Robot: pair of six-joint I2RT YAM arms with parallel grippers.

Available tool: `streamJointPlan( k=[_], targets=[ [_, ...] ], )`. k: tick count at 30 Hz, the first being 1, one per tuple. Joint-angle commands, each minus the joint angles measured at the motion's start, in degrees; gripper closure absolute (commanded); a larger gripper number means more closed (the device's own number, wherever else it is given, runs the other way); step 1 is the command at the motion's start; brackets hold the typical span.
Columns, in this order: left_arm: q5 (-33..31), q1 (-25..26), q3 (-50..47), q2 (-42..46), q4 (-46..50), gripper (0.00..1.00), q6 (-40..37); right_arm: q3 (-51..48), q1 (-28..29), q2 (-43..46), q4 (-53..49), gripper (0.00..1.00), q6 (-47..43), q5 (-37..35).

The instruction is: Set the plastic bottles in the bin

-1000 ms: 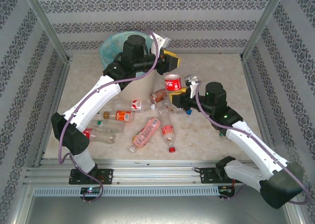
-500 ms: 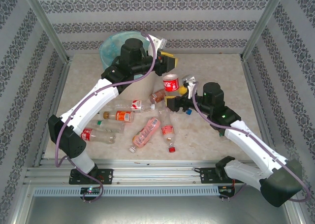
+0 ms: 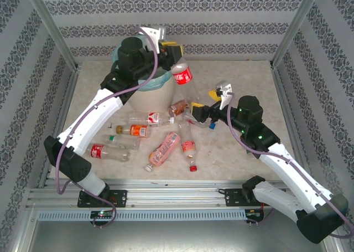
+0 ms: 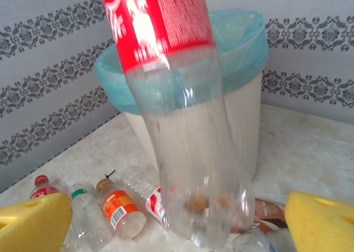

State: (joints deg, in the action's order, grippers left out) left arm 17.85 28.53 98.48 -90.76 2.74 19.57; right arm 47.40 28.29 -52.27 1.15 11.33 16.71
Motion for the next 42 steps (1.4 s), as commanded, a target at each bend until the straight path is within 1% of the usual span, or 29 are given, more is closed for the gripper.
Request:
streamJointPlan(
  k=[1, 4, 9, 13, 16, 19, 24, 26, 29, 33, 42],
  targets=[
    [-4.5, -2.0, 2.3, 3.4, -7.9, 1.0, -0.3, 0.6, 0.3, 1.9, 2.7, 0.02, -0.5, -2.2],
    [-7.5, -4.6, 3.2, 4.8, -10.3, 1.0, -0.4, 0.4, 0.4, 3.0, 3.0, 0.02, -0.9, -2.3],
    [-8.9, -10.2, 5.1, 5.1, -13.5, 1.0, 0.5, -1.1, 0.4, 5.0, 2.7, 0.02, -1.0, -3.6],
    [-12.4, -14.2, 7.0, 3.5, -13.3, 1.0, -1.8, -2.1, 0.4, 5.6, 2.3, 0.02, -1.3, -4.3],
    [-12.2, -16.2, 7.6, 1.6, -13.5, 1.0, -5.2, -2.0, 0.3, 5.6, 1.9, 0.02, -1.7, -4.4],
    [-12.7, -16.9, 7.4, -0.3, -13.5, 1.0, -8.7, -1.9, 0.4, 5.2, 2.2, 0.02, -1.8, -4.3],
    [-12.6, -17.6, 6.3, -4.3, -13.7, 1.0, -11.9, -0.6, 0.4, 4.0, 1.8, 0.03, -1.5, -2.5],
    [-11.8, -17.7, 5.3, -6.0, -15.3, 1.0, -13.0, -0.6, 0.4, 4.1, 1.7, 0.03, -1.3, -2.3],
    [-9.5, -17.7, 4.9, -8.7, -17.0, 1.0, -14.1, -0.9, 0.5, 4.4, 1.5, 0.03, -1.3, -2.6],
    [-7.2, -17.6, 6.0, -11.9, -16.5, 1.0, -15.0, -1.3, 0.5, 5.0, 0.9, 0.03, -1.4, -3.3],
    [-5.6, -17.6, 4.5, -16.4, -16.9, 1.0, -16.6, -1.6, 0.4, 4.5, 1.2, 0.03, -1.9, -3.7]
  ],
)
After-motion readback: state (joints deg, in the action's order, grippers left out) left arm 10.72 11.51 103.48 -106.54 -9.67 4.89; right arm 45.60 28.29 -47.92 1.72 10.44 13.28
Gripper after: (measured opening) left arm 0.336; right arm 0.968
